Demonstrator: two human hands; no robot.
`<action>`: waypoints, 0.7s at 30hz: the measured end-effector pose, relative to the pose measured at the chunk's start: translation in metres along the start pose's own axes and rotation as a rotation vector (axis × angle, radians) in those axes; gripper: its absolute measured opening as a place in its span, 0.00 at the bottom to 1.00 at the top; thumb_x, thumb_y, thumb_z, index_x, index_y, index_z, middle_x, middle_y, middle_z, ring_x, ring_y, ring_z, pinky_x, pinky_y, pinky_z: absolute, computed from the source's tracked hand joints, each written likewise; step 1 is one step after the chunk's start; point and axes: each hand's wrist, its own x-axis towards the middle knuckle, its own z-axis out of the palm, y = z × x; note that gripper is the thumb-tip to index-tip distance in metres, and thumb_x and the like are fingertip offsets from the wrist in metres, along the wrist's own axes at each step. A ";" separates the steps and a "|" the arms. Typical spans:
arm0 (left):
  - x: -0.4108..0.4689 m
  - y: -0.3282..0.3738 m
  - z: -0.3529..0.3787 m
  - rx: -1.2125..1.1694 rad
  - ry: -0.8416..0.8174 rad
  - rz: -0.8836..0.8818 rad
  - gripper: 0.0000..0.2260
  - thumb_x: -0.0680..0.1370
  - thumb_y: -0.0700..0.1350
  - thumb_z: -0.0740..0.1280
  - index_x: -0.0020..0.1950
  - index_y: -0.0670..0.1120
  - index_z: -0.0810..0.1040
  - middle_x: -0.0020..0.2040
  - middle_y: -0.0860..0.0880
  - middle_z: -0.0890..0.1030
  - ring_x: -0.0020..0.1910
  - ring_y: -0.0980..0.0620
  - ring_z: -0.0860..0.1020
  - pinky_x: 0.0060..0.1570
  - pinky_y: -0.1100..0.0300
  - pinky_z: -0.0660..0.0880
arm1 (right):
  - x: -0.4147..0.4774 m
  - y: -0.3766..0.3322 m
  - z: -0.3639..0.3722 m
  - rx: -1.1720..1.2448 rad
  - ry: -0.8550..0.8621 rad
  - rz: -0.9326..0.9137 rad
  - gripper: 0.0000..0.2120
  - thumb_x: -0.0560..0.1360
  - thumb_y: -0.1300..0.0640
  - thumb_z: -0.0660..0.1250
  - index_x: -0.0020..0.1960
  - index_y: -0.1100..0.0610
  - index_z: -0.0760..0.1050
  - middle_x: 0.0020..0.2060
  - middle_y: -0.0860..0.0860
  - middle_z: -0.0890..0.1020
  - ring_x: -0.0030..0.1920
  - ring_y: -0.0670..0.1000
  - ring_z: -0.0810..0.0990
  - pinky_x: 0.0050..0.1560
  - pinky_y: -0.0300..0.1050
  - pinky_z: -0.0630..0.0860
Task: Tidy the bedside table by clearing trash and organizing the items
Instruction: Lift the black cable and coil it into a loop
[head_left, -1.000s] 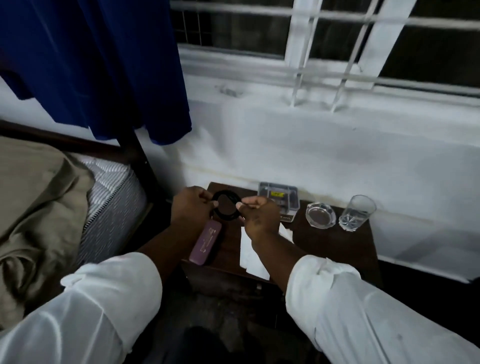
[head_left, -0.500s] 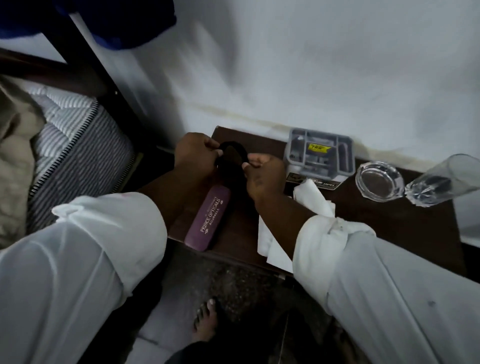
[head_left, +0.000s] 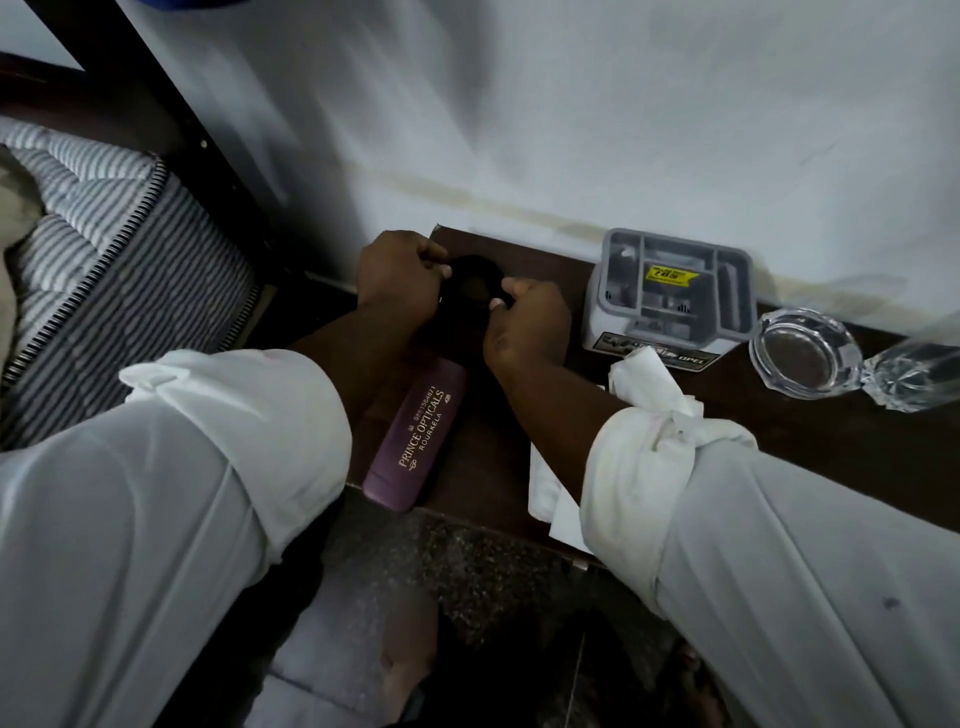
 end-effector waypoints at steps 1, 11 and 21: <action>0.000 -0.001 0.001 0.000 0.005 0.003 0.09 0.74 0.43 0.74 0.55 0.47 0.86 0.50 0.47 0.88 0.52 0.50 0.85 0.59 0.55 0.79 | 0.000 0.000 0.000 -0.008 0.009 -0.009 0.15 0.77 0.62 0.67 0.64 0.60 0.80 0.61 0.58 0.80 0.64 0.59 0.78 0.68 0.50 0.73; -0.029 -0.013 0.000 -0.007 0.125 0.031 0.14 0.77 0.37 0.66 0.60 0.46 0.84 0.56 0.46 0.86 0.56 0.48 0.83 0.57 0.63 0.74 | -0.021 -0.005 -0.014 -0.084 -0.017 -0.019 0.25 0.77 0.63 0.66 0.74 0.57 0.69 0.66 0.58 0.73 0.67 0.58 0.74 0.71 0.47 0.68; -0.087 -0.032 -0.011 -0.045 0.211 -0.018 0.20 0.72 0.30 0.59 0.56 0.46 0.83 0.50 0.46 0.84 0.48 0.51 0.80 0.45 0.67 0.67 | -0.095 -0.006 -0.030 -0.015 -0.073 -0.107 0.22 0.69 0.69 0.62 0.61 0.59 0.74 0.57 0.59 0.75 0.55 0.61 0.77 0.57 0.52 0.74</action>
